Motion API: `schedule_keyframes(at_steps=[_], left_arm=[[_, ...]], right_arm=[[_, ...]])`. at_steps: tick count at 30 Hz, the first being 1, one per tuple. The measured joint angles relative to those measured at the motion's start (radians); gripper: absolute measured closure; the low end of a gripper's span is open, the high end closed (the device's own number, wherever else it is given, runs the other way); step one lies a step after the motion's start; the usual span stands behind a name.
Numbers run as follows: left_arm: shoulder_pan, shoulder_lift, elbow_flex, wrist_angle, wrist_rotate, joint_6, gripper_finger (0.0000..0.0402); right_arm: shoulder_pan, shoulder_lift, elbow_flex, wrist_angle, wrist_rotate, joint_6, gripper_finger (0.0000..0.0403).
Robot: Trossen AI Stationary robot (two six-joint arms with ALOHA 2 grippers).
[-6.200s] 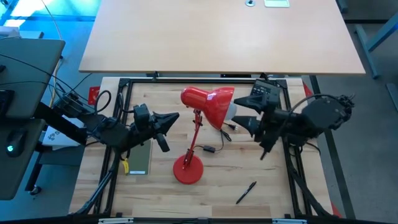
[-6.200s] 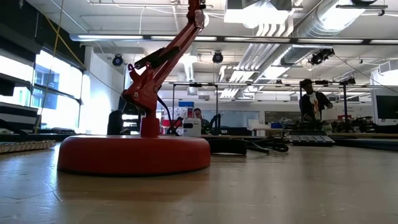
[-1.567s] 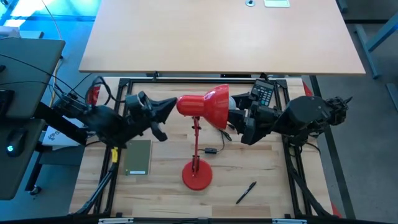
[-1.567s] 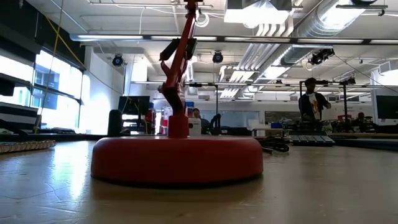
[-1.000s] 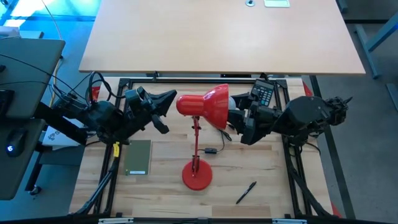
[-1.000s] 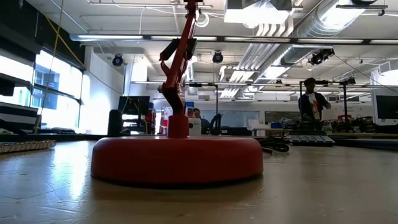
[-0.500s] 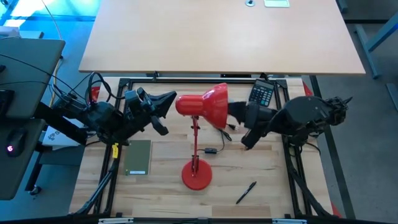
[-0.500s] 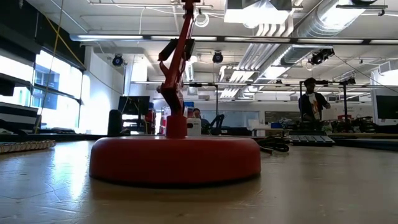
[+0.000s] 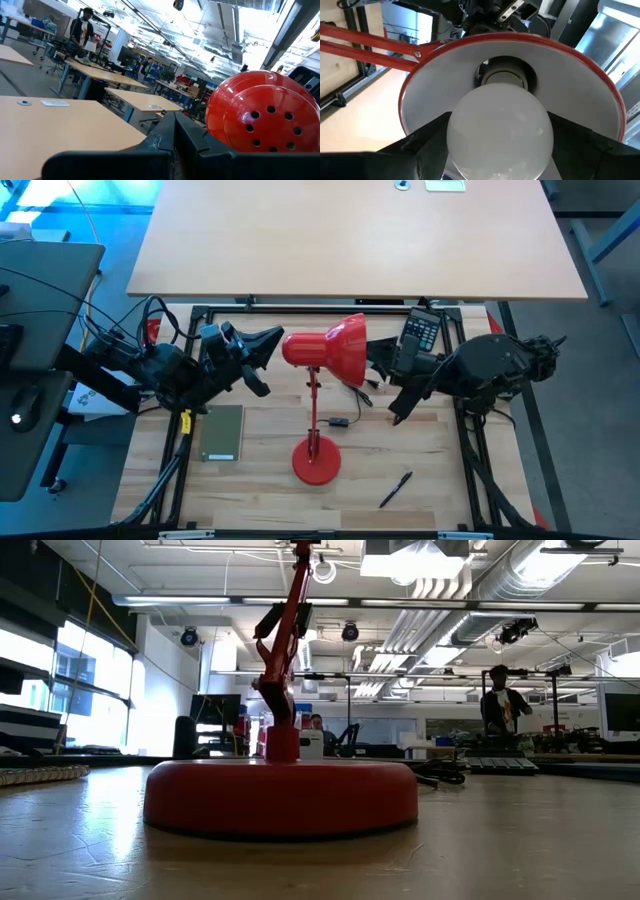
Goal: Screw lightbulb
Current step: Insert the white lightbulb into the red lamp
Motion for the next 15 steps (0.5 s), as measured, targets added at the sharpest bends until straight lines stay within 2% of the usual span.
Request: schedule_keyframes(at_steps=[9, 15], left_arm=[[0.000, 0.000, 0.000, 0.013, 0.000, 0.000, 0.0402], [0.000, 0.000, 0.000, 0.012, 0.000, 0.001, 0.0402]], right_arm=[[0.011, -0.001, 0.000, 0.003, -0.115, -0.127, 0.0118], [0.030, -0.001, 0.000, 0.004, -0.142, -0.235, 0.0118]])
